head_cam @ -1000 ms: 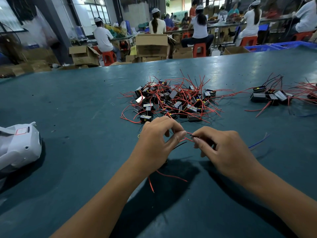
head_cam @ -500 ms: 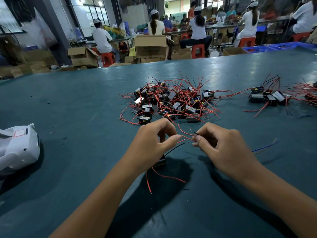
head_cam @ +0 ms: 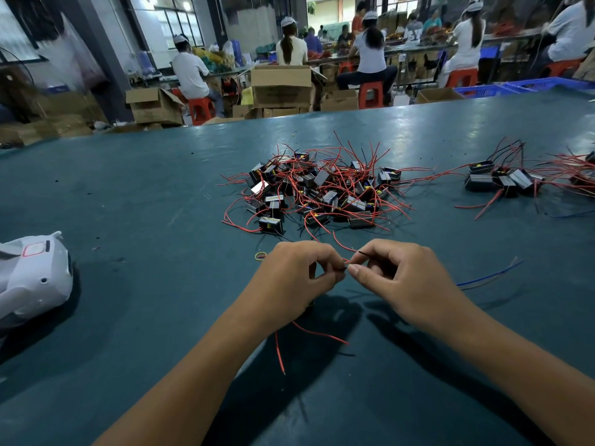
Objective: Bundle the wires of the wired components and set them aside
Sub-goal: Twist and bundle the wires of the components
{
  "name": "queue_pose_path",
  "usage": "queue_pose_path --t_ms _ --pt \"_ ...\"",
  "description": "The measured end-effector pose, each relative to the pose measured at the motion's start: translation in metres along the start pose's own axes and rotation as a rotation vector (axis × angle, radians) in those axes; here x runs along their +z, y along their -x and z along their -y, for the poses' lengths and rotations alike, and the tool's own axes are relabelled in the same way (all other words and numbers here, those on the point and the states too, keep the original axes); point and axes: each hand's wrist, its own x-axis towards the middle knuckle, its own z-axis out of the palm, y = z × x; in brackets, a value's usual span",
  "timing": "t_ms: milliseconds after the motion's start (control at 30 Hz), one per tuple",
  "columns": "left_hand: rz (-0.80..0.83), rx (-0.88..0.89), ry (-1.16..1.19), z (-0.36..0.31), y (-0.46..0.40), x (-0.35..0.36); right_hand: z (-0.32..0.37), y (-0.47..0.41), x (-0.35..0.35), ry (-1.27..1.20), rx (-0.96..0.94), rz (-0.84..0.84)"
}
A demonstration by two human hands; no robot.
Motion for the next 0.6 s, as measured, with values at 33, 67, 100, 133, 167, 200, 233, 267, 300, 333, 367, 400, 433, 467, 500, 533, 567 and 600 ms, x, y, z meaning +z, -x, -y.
queue_pose_path --t_ms 33,67,100,133,167,200,233,267,300,333,367,400,433,467,500,533,567,600 --pt "0.003 0.000 0.005 -0.0001 0.0002 0.0001 -0.0002 0.0002 -0.0001 0.008 -0.005 0.006" --pt "0.006 -0.002 0.009 0.0000 0.0003 0.0001 -0.0003 0.0001 0.0002 0.010 -0.010 0.011" --pt "0.012 -0.003 0.013 0.0002 0.0004 0.0002 -0.0004 0.0003 0.0003 0.008 -0.016 0.015" --pt "0.020 -0.003 0.018 0.0004 0.0005 0.0004 -0.0006 0.0003 0.0006 0.004 -0.021 0.020" --pt "0.029 -0.005 0.024 0.0004 0.0005 0.0005 -0.0007 0.0005 0.0006 -0.003 -0.025 0.027" --pt "0.035 -0.006 0.030 0.0003 0.0005 0.0008 -0.0011 0.0007 0.0004 -0.012 -0.029 0.035" --pt "0.038 -0.008 0.038 0.0002 0.0007 0.0008 -0.0015 0.0009 -0.0002 -0.022 -0.034 0.044" --pt "0.041 -0.011 0.048 0.0003 0.0008 0.0009 -0.0018 0.0009 -0.0009 -0.030 -0.042 0.053" --pt "0.045 -0.020 0.060 0.0004 0.0010 0.0007 -0.0019 0.0009 -0.0019 -0.035 -0.052 0.062" --pt "0.051 -0.033 0.075 0.0005 0.0012 0.0002 -0.0023 0.0009 -0.0030 -0.038 -0.063 0.070" --pt "0.058 -0.045 0.092 0.0008 0.0014 -0.0006 -0.0027 0.0007 -0.0041 -0.035 -0.072 0.076" --pt "0.064 -0.054 0.108 0.0012 0.0013 -0.0014 -0.0031 0.0007 -0.0051 -0.028 -0.083 0.078" --pt "0.069 -0.059 0.116 0.0013 0.0010 -0.0023 -0.0029 0.0008 -0.0057 -0.020 -0.093 0.076" --pt "0.073 -0.061 0.120 0.0013 0.0008 -0.0030 -0.0030 0.0011 -0.0059 -0.015 -0.100 0.071" --pt "0.075 -0.062 0.122 0.0013 0.0005 -0.0035 -0.0032 0.0014 -0.0058 -0.012 -0.103 0.064" --pt "0.079 -0.063 0.126 0.0012 0.0002 -0.0037 -0.0033 0.0016 -0.0054 -0.012 -0.104 0.056" --pt "0.085 -0.066 0.131 0.0010 0.0002 -0.0039 -0.0033 0.0017 -0.0051 -0.014 -0.101 0.047" --pt "0.093 -0.069 0.135 0.0006 0.0000 -0.0039 -0.0032 0.0020 -0.0046 -0.019 -0.096 0.039"
